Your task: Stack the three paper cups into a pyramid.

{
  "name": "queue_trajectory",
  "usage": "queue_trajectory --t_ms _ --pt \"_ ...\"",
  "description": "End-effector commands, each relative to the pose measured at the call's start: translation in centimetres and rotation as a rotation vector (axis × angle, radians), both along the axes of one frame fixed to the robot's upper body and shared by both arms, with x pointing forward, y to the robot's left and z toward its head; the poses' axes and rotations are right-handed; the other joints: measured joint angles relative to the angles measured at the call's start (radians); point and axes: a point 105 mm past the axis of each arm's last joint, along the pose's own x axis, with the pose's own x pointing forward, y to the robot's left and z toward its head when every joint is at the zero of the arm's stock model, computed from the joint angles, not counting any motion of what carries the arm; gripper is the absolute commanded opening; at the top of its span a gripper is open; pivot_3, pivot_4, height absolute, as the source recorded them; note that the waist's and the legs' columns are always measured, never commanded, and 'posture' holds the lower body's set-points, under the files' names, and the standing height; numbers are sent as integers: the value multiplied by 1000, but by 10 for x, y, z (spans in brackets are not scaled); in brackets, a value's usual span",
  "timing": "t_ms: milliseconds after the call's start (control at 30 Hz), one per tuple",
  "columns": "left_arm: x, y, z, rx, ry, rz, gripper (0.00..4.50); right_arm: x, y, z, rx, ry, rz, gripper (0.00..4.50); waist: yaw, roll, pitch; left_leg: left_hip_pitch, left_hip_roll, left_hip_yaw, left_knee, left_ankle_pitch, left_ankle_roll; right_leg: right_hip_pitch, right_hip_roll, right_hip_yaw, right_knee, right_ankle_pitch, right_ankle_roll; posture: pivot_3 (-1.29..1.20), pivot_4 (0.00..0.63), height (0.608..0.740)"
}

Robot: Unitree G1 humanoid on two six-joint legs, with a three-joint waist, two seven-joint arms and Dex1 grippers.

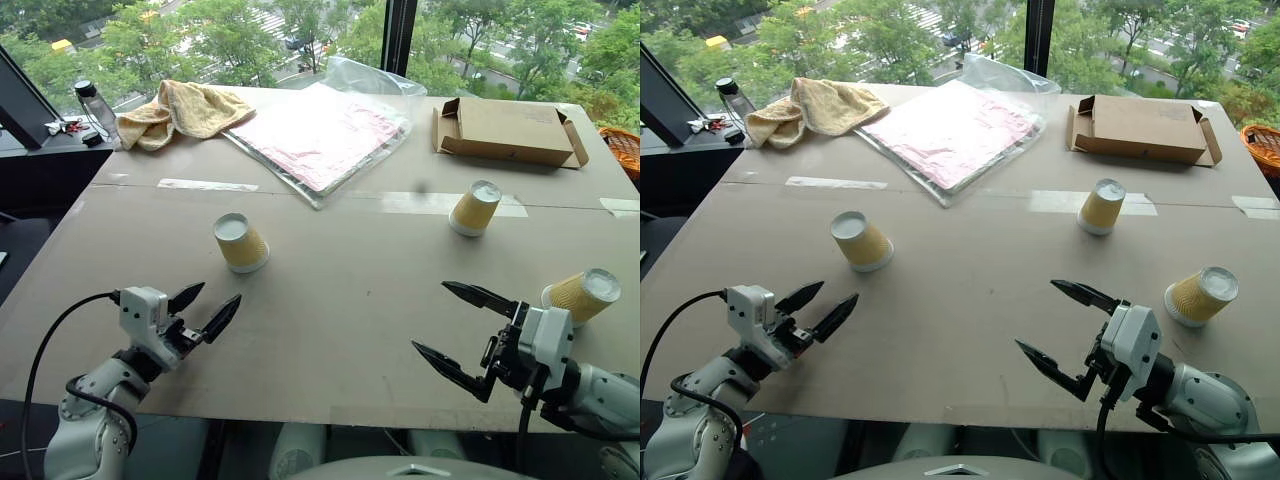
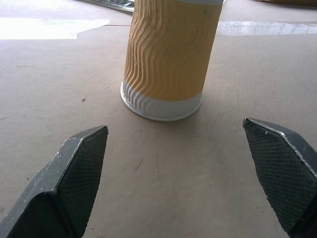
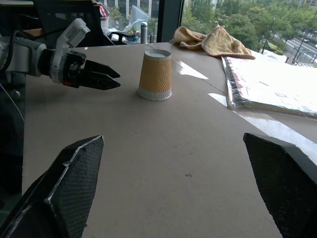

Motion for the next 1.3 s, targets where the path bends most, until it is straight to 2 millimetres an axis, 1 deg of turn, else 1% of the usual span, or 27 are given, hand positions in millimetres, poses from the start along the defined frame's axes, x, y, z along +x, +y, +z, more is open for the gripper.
queue_trajectory --t_ms 33,133,233,333,400,433,467,533,567,600,633,733,833,900,967,1100,1200,1300 --pt "13 -7 16 82 -49 -44 4500 -11 6 7 -1 -25 63 4464 2 -1 -1 0 0 0 0 0 0 0 0 0 0 -1 1 0 150 740" --pt "30 -11 29 84 -77 -47 4500 -15 4 8 1 -23 63 4464 2 -1 -1 0 0 1 0 0 0 0 0 1 0 1 -2 0 150 740" --pt "45 -16 39 90 -97 -63 4500 -16 2 12 20 -30 46 4464 1 -1 -1 0 0 1 0 0 0 0 1 1 0 2 -1 0 150 740" --pt "57 -23 44 93 -101 -83 4500 -16 2 13 21 -32 38 4464 0 -1 -1 0 0 1 0 0 0 0 1 1 0 3 2 0 150 740" --pt "65 -30 41 103 -79 -109 4500 -16 0 13 19 -34 16 4464 -2 -1 -1 0 0 1 0 0 0 0 1 1 0 3 2 0 150 740" --pt "68 -34 39 104 -70 -130 3983 -15 -1 12 16 -35 4 4500 -2 -1 -1 0 0 1 0 0 0 0 1 1 0 4 2 0 150 740" --pt "69 -39 39 106 -65 -154 3595 -15 -3 12 14 -35 -13 4500 -2 -1 -1 0 0 1 0 0 0 0 1 1 0 4 2 0 150 740" --pt "71 -45 40 103 -70 -182 2657 -16 -5 12 11 -33 -39 4500 -2 -1 -1 0 0 1 0 0 0 0 1 1 1 4 2 0 150 740" --pt "72 -47 41 99 -76 -193 2460 -16 -6 11 8 -33 -51 4500 -2 -1 -1 0 0 1 0 0 0 0 1 1 1 4 2 0 150 740" --pt "72 -49 43 94 -82 -210 2464 -16 -7 11 5 -33 -60 4500 -1 -1 -1 0 0 1 0 0 0 0 1 1 1 4 2 0 150 740" --pt "71 -56 46 83 -87 -256 2464 -17 -7 10 4 -32 -70 4500 -1 -1 -1 0 0 1 0 0 0 0 1 1 1 4 2 0 150 740" --pt "63 -88 55 61 -96 -463 2464 -16 -9 9 2 -37 -117 4500 0 -1 -1 0 0 1 0 0 0 0 1 1 1 3 2 0 150 740" --pt "59 -120 61 33 -84 -648 2464 -16 -12 6 0 -33 -175 4500 2 -1 -1 0 0 1 1 0 0 0 1 1 1 3 2 0 150 740" --pt "59 -140 62 32 -72 -748 2464 -19 -14 3 -8 -27 -211 4500 9 -1 0 -1 0 0 1 0 0 0 1 0 1 3 2 0 150 740" --pt "62 -156 59 50 -65 -813 2464 -22 -16 0 -17 -20 -247 4500 4 -1 0 -1 0 0 1 0 0 0 1 1 1 3 2 0 150 740" --pt "64 -176 55 64 -63 -902 2464 -28 -20 -1 -24 -13 -306 4500 -12 0 -1 -1 0 1 1 0 0 0 2 2 1 3 3 0 150 740" --pt "66 -189 40 127 -42 -951 2464 -34 -20 0 -29 -8 -357 4500 -28 0 0 -1 0 0 1 0 0 0 3 2 1 3 3 0 150 740" --pt "67 -190 28 169 -20 -971 2464 -35 -21 2 -28 -11 -399 4500 -21 1 0 -1 0 0 1 0 0 0 3 2 2 1 5 0 150 740"
